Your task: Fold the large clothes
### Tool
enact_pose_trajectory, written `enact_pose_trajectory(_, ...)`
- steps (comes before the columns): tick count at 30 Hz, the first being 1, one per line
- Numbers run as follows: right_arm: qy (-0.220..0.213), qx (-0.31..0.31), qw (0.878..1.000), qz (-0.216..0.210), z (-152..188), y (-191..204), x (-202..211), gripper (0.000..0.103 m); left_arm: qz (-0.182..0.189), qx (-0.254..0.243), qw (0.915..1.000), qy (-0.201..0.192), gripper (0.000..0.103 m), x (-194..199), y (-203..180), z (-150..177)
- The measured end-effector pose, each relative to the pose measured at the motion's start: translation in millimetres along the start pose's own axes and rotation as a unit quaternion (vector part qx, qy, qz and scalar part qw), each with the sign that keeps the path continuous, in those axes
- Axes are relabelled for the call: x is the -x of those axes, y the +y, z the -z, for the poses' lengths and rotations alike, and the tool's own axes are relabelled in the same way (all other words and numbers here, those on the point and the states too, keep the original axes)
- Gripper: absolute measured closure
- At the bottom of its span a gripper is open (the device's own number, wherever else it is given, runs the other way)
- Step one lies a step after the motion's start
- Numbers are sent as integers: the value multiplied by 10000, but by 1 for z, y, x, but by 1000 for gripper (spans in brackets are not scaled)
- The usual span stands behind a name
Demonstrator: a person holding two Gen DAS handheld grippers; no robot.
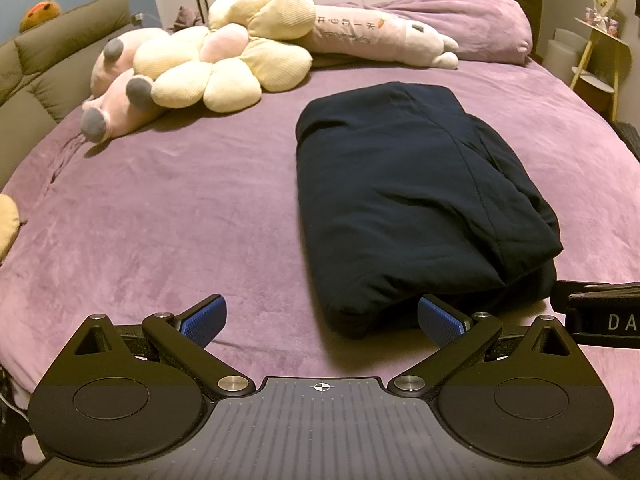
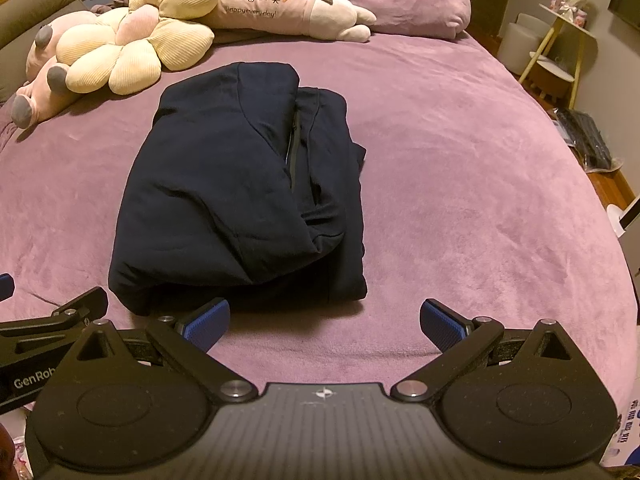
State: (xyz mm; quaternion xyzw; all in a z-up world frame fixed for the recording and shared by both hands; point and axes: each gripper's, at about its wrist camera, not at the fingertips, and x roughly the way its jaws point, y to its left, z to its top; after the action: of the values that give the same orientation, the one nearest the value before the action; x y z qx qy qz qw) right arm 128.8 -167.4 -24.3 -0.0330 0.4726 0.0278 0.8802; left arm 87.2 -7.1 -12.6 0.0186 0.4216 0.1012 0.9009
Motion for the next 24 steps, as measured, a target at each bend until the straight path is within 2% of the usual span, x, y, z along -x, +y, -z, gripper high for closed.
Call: enact_pose_trajectory(24, -17, -18, 10000, -27, -1, 0, 3, 2, 18, -66, 10000, 6, 0, 0, -1, -1)
